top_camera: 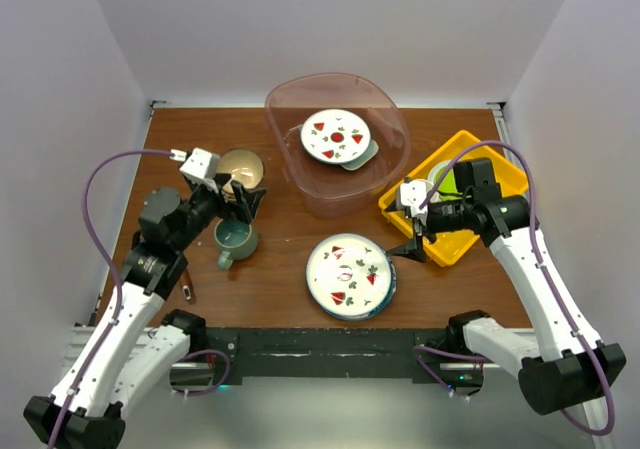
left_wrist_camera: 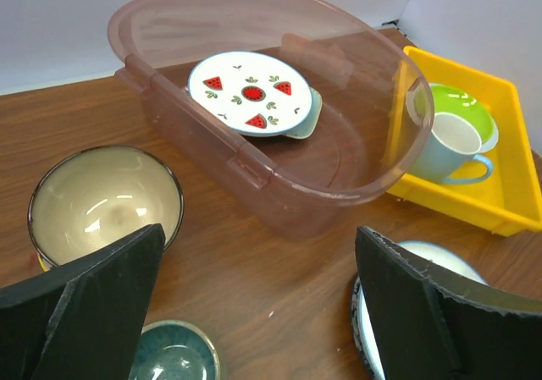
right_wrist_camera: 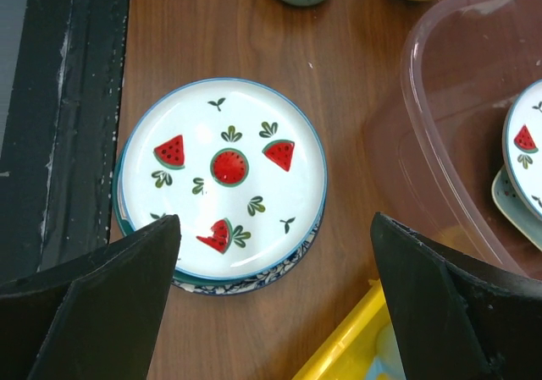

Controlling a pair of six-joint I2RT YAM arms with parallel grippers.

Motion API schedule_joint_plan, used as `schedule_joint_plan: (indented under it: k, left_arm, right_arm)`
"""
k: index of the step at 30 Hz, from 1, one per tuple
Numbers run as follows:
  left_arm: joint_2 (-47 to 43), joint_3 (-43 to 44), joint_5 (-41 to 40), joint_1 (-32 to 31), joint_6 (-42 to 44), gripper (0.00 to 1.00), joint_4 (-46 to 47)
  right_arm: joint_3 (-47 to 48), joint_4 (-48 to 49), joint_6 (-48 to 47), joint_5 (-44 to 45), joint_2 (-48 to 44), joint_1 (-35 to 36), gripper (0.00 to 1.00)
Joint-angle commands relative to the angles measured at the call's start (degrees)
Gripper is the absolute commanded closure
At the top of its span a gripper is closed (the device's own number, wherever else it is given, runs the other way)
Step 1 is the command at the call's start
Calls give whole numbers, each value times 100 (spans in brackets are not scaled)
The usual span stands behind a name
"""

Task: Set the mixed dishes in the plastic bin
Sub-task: Pick up the plate at the center of the board.

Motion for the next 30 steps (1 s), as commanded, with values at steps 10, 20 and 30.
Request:
schedule_joint_plan:
  k: [10,20,30]
  left_arm:
    - [-465,-754,121,29,230,0,309]
    - [-456,-780,-2,29,247,0,283]
    - [-377,-789,-55,29,256,0,283]
  right_arm:
    - [39,29,-241,-378,171,-18,2]
    - [-5,55,-417,70,215,289,2]
    - [-172,222,-522,975,232,1036,2]
